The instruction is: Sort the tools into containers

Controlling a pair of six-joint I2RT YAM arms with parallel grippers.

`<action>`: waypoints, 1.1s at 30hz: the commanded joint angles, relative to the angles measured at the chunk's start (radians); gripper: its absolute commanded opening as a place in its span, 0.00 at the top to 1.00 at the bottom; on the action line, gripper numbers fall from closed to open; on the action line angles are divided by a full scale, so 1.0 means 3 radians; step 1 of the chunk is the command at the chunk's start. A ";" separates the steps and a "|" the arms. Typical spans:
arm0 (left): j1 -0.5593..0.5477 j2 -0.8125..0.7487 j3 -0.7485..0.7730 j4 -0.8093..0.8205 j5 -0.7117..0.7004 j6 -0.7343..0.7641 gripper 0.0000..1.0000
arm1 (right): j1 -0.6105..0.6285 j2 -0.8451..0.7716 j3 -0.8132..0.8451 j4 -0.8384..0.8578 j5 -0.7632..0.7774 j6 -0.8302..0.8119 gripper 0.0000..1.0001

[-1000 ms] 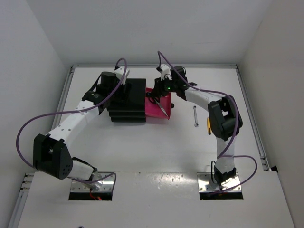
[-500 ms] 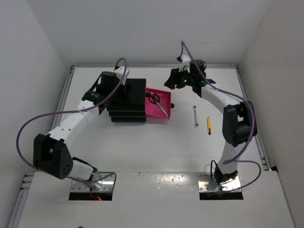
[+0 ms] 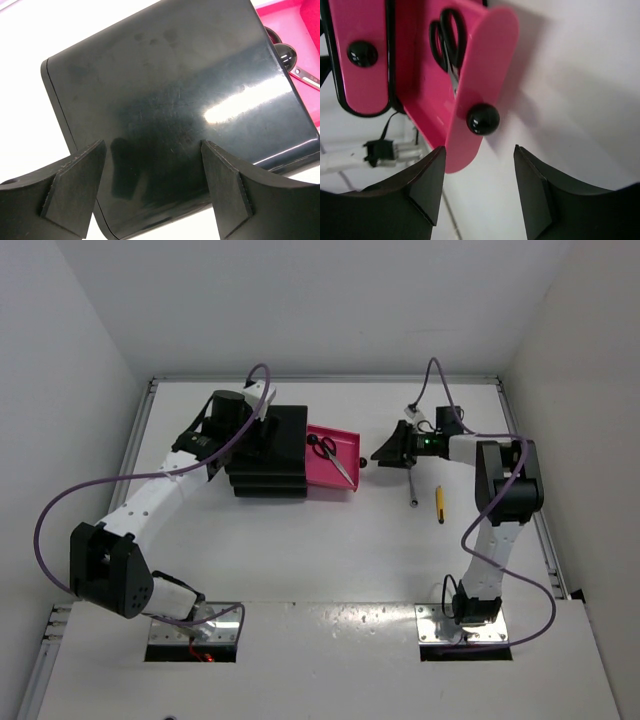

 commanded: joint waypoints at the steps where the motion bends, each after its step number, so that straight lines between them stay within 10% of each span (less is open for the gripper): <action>1: -0.0032 -0.0043 0.0075 -0.0116 0.0083 0.0068 0.17 | 0.0020 0.0023 0.0024 0.0145 -0.0551 0.0101 0.43; 18: -0.0032 0.0024 0.0075 -0.0146 0.0016 -0.0029 0.16 | 0.0081 0.0504 0.0090 0.0513 -0.0644 0.0479 0.46; 33: -0.0032 0.0055 0.0044 -0.0146 0.0016 -0.0029 0.16 | 0.0142 0.0816 -0.0032 0.2001 -0.0828 0.1650 0.47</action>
